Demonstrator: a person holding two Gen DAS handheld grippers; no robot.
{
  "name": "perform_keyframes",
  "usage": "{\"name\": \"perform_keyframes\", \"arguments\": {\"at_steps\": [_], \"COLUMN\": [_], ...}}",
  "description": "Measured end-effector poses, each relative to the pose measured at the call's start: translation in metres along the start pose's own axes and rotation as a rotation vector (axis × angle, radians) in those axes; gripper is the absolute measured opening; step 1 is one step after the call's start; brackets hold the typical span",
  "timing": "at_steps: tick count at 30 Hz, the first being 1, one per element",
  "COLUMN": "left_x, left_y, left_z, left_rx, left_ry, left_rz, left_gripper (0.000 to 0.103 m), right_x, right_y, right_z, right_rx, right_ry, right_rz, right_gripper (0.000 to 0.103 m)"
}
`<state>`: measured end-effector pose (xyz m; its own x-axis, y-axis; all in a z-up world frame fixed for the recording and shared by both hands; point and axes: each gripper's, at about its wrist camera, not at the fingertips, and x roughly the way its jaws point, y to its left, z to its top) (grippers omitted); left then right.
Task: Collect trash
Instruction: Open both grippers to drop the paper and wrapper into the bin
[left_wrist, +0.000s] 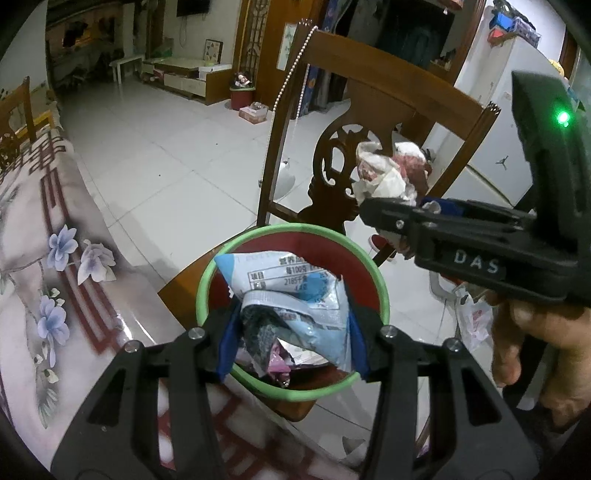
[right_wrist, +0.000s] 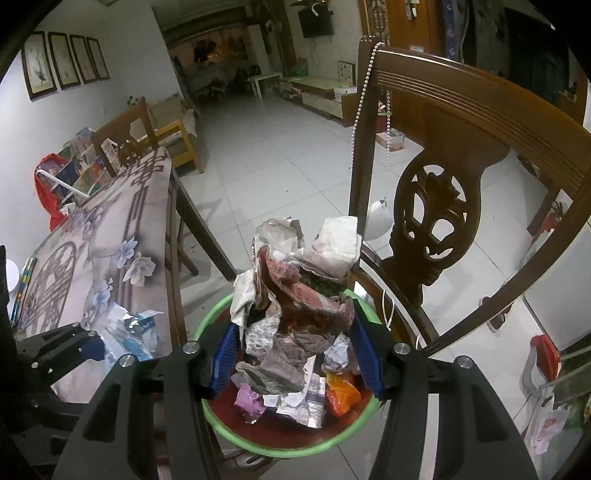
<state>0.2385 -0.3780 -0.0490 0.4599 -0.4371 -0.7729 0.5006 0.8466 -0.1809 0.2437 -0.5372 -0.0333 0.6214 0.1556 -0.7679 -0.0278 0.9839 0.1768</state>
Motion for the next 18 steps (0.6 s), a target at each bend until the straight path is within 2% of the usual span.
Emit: {"name": "perform_keyframes", "arguments": {"at_steps": [6,8,10,12,13,14,15,16,18], "left_x": [0.0059,0.0062,0.0082,0.0071,0.0058,0.0047,0.0036,0.0032,0.0011], "left_y": [-0.0027,-0.0042,-0.0059,-0.0071,-0.0069,-0.0072,-0.0073,-0.0064,-0.0039], "left_z": [0.0012,0.0016,0.0022,0.0017,0.0011,0.0,-0.0014,-0.0028,-0.006], "left_rx": [-0.005,-0.008,-0.004,-0.003,-0.002,0.003,0.008,0.013,0.018], "left_ry": [0.017,0.019,0.021,0.018,0.016,0.011,0.009,0.008,0.006], "left_rz": [0.005,0.007,0.003,0.007,0.013,0.019,0.026,0.034,0.051], "left_gripper": [0.051,0.06,0.065,0.08,0.091,0.095,0.097,0.097,0.097], "right_x": [0.001,0.0024,0.0028,0.0031,0.0029,0.0032,0.0027,0.0023,-0.0013], "right_y": [0.0001,-0.0006,-0.001,-0.0016,-0.0014,-0.0007,-0.0006,-0.0002,0.0024], "right_z": [0.0016,0.0026,0.0034,0.0044,0.0044,0.0043,0.0047,0.0048,0.0058], "right_rx": [0.003,0.005,0.007,0.009,0.01,0.011,0.013,0.012,0.001], "right_ry": [-0.002,0.003,0.002,0.002,0.0,0.0,-0.002,-0.006,-0.029], "right_rz": [0.0,-0.004,-0.006,-0.011,-0.016,-0.02,-0.025,-0.027,-0.044], "right_gripper": [0.053,0.053,0.054,0.058,0.06,0.068,0.073,0.084,0.091]}}
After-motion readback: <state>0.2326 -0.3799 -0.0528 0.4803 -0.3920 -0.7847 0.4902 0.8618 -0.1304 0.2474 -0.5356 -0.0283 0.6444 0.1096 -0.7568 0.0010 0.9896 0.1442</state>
